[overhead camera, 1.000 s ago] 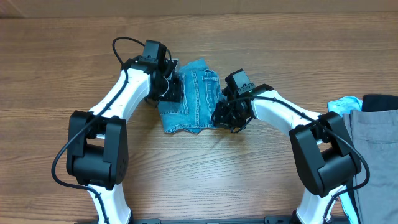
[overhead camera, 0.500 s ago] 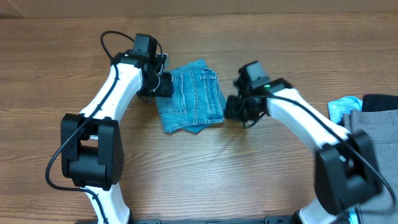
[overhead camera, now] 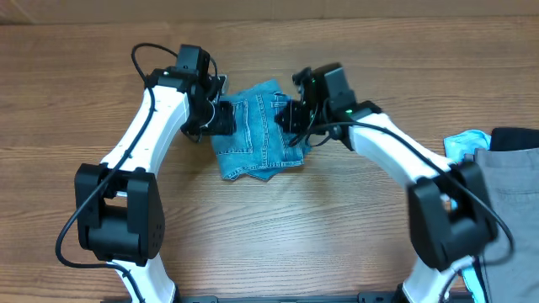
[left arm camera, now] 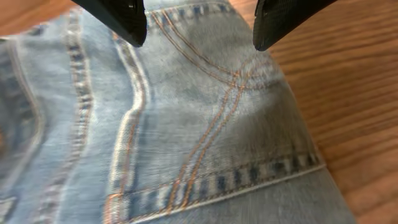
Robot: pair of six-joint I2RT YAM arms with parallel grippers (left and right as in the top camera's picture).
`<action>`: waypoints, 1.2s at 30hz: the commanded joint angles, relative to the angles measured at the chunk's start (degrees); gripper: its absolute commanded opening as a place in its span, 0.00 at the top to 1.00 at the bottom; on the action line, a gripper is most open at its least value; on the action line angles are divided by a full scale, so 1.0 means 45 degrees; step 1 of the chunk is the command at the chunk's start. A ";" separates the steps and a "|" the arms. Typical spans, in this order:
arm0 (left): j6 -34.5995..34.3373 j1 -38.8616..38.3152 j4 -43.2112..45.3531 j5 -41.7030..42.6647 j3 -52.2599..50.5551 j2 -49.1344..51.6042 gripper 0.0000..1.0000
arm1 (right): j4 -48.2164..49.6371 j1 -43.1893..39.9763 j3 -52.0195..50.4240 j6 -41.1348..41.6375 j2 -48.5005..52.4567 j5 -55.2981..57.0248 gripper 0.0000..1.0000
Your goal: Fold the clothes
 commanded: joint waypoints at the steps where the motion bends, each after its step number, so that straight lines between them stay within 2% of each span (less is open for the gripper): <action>1: 0.0058 0.0073 0.0408 -0.0112 -0.1035 0.0452 0.42 | -0.0447 -0.0194 -0.0010 0.0291 0.1292 0.1710 0.96; 4: 0.0063 0.0112 0.0695 -0.0578 -0.1574 0.0452 0.42 | -0.1671 -0.0690 -0.0010 0.1112 0.1661 0.3060 0.96; 11: 0.0097 0.0316 0.0593 -0.0743 -0.1569 0.0442 0.39 | -0.3711 -0.1457 0.0126 0.0724 0.1069 0.2375 0.96; 16: 0.0233 0.0529 -0.0257 -0.0151 -0.0855 0.0418 0.37 | -0.4969 -0.1617 0.0301 -0.0291 -0.0821 0.2195 0.96; 22: 0.0971 0.0554 -0.0427 0.1778 0.0034 0.0345 0.36 | -0.5683 -0.1132 0.0340 -0.0670 -0.2730 0.0311 0.96; 25: 0.0976 0.0476 0.0185 0.2069 -0.0015 0.0364 0.37 | -0.5663 -0.0495 0.0170 -0.0656 -0.2599 0.0291 0.96; 27: 0.0971 0.0452 0.0583 0.1987 -0.0097 0.0379 0.41 | -0.5348 -0.0039 -0.0214 -0.0486 -0.2346 0.0379 0.96; 29: 0.0967 0.0403 0.0986 0.1812 -0.0243 0.0442 0.46 | -0.5022 0.0330 -0.0583 0.0039 -0.1841 0.0627 0.96; 32: 0.0962 0.0364 0.1506 0.1758 -0.0811 0.0529 0.48 | -0.4095 0.0588 -0.1336 0.0811 -0.0612 0.1239 0.96; 34: 0.0957 0.0369 0.1486 0.1753 -0.1030 0.0534 0.46 | -0.3852 0.0534 -0.1647 0.1457 0.0199 0.1574 0.96; 36: 0.0865 0.0447 0.1316 0.1778 -0.1088 0.0534 0.37 | -0.3847 0.0403 -0.1773 0.1695 0.0937 0.1326 0.96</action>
